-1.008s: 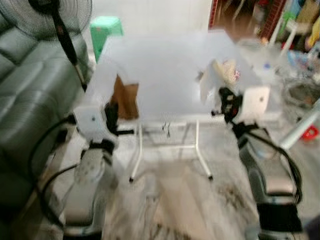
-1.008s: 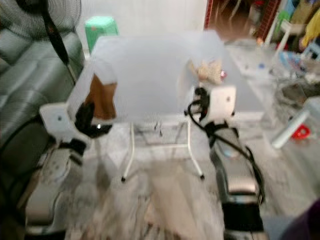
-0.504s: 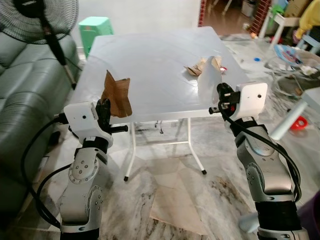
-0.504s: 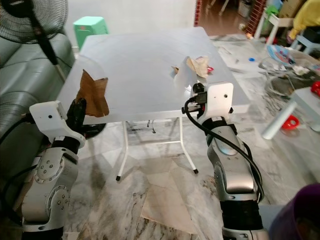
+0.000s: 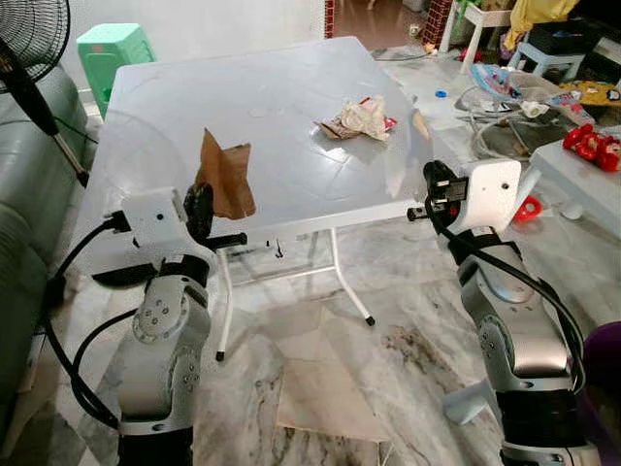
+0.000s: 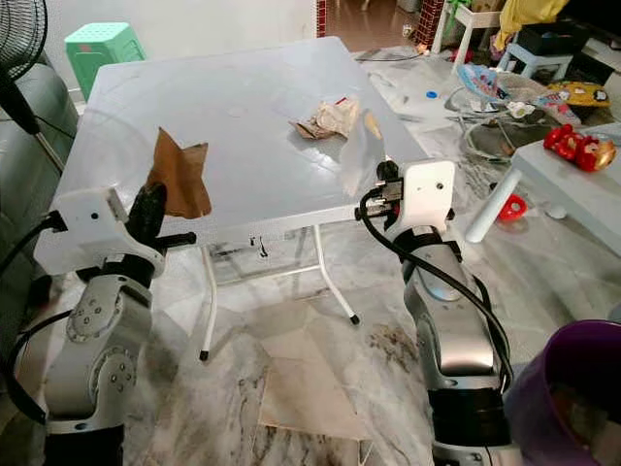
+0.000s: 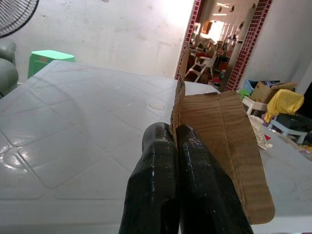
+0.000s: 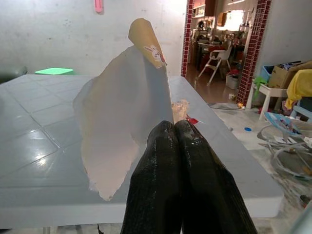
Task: Picking trash to rubbish bin
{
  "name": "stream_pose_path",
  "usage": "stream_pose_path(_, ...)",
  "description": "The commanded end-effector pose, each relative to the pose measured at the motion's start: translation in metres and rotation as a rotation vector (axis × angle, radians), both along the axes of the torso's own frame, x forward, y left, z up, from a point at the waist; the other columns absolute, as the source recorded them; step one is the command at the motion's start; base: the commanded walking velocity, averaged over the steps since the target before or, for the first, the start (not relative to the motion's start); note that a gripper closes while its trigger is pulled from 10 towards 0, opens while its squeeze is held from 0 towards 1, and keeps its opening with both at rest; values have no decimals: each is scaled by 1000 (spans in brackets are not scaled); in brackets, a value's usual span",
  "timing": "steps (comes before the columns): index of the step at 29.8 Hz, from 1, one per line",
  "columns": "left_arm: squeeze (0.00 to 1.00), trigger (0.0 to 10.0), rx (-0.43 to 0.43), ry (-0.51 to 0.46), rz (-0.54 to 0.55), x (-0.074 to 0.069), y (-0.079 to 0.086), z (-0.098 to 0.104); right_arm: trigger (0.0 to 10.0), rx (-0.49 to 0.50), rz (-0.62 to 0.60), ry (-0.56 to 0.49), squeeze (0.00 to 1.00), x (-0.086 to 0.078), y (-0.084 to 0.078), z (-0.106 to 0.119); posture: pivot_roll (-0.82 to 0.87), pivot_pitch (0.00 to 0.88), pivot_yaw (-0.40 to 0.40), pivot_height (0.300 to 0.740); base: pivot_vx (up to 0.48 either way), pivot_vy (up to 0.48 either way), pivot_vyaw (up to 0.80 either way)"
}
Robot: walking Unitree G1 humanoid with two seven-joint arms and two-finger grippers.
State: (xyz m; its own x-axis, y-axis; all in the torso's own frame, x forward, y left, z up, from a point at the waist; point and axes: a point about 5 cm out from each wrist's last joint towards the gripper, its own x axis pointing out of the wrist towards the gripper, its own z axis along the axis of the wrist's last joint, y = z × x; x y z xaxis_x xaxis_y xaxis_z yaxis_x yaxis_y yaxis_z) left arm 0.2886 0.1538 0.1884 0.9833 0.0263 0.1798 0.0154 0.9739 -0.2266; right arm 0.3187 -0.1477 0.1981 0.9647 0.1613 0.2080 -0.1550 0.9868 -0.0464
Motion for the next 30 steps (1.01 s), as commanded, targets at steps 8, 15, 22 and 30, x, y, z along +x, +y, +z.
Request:
stream_pose_path(8, 0, 0, 2, -4, -29, 0, -3, 1, 0, -3, -7, 0, 0, 1, 0, 2, 10, 22, 19, 740, 131, -129, -800)
stream_pose_path(15, 0, 0, -18, -7, -39, 0, -3, 1, 0, -6, -7, 2, 0, 1, 0, 1, 10, 23, 16, 740, 77, -86, -800)
stream_pose_path(22, 0, 0, -22, -9, -43, 0, -4, 2, 0, -6, -8, 2, 0, 1, 0, 1, 10, 23, 16, 740, 0, 0, -800)
stream_pose_path(30, 0, 0, -27, -7, -37, 1, -2, 2, 0, -8, -11, 3, 0, 1, -1, 1, 8, 23, 19, 740, 0, 0, -800)
